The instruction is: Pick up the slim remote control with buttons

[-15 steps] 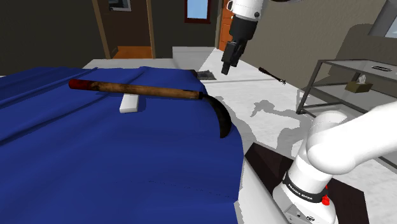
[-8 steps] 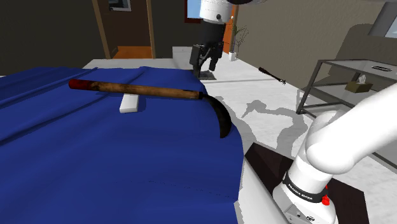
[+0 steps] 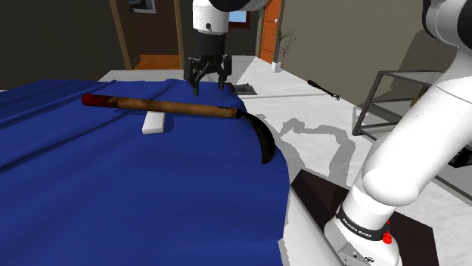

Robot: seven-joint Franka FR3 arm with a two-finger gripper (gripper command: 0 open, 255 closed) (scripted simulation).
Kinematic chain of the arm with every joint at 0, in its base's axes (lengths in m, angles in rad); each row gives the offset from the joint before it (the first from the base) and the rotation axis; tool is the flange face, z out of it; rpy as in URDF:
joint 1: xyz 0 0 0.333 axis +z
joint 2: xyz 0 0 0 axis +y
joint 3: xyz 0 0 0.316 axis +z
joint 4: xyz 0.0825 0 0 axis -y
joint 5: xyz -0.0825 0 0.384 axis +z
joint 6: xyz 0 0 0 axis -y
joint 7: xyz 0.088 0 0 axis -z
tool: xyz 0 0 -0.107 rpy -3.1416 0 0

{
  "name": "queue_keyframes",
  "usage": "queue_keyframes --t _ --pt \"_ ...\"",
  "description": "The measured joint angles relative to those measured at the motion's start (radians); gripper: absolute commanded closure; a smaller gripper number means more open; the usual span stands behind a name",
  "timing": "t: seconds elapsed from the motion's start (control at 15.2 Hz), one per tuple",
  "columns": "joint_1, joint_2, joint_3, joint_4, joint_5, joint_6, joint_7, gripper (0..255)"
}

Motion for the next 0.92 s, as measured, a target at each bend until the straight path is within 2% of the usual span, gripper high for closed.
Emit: queue_keyframes --t 0.26,0.53,0.79,0.92 --pt "0.007 0.182 0.042 0.170 -0.043 -0.023 0.142 0" --pt "0.038 0.384 0.061 0.380 -0.101 -0.067 0.274 0" --pt "0.090 0.604 0.052 0.652 -0.154 -0.151 0.375 0" --pt "0.133 0.737 0.040 0.841 -0.181 -0.216 0.419 0"
